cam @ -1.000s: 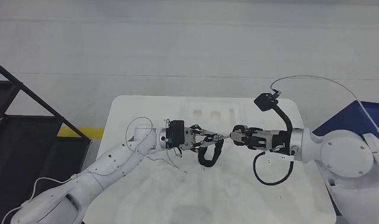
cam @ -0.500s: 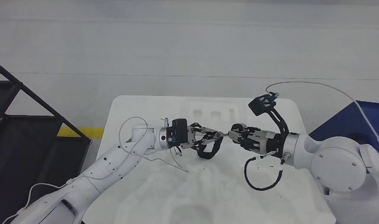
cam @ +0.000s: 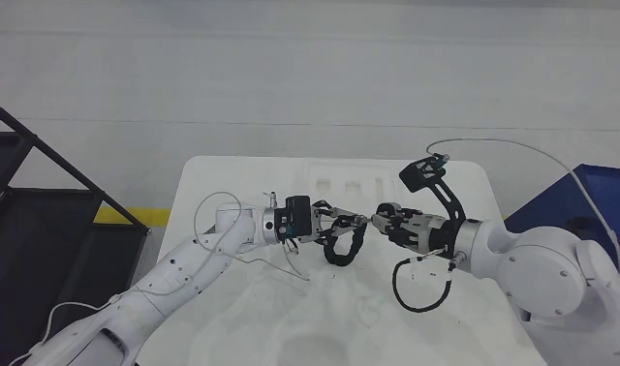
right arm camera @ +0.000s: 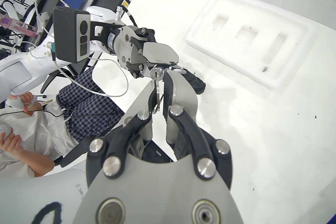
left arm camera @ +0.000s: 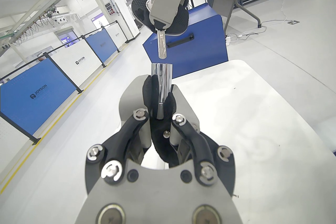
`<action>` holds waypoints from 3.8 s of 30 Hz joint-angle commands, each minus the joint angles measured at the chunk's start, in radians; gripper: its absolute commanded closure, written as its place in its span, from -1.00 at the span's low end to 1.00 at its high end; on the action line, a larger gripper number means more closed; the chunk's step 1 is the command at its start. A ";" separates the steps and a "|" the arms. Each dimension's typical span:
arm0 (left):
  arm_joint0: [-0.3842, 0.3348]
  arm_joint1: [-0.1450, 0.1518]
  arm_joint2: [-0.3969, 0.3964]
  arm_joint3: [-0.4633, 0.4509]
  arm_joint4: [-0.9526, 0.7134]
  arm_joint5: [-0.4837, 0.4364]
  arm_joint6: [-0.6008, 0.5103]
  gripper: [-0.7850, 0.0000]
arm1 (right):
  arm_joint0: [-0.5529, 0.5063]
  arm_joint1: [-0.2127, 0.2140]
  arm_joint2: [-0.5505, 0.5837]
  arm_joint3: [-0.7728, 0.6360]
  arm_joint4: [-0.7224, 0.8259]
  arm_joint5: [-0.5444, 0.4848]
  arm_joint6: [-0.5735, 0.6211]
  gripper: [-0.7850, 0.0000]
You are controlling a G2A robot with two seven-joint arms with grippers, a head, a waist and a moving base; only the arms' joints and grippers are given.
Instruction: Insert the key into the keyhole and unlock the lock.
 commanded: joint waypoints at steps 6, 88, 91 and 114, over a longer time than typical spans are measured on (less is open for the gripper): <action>0.007 -0.004 -0.014 -0.011 0.015 0.002 -0.019 1.00 | 0.005 -0.001 -0.012 0.003 -0.007 0.003 -0.003 1.00; -0.103 -0.051 0.104 0.149 -0.708 -0.374 -0.394 1.00 | -0.019 0.026 0.066 0.123 -0.077 -0.811 -0.157 -1.00; -0.122 -0.047 0.123 0.154 -0.732 -0.374 -0.418 1.00 | -0.019 0.029 0.066 0.119 -0.196 -0.923 -0.209 -1.00; -0.177 -0.034 0.205 0.163 -0.759 -0.374 -0.407 1.00 | 0.014 0.038 -0.063 0.082 -0.415 -1.071 -0.190 -1.00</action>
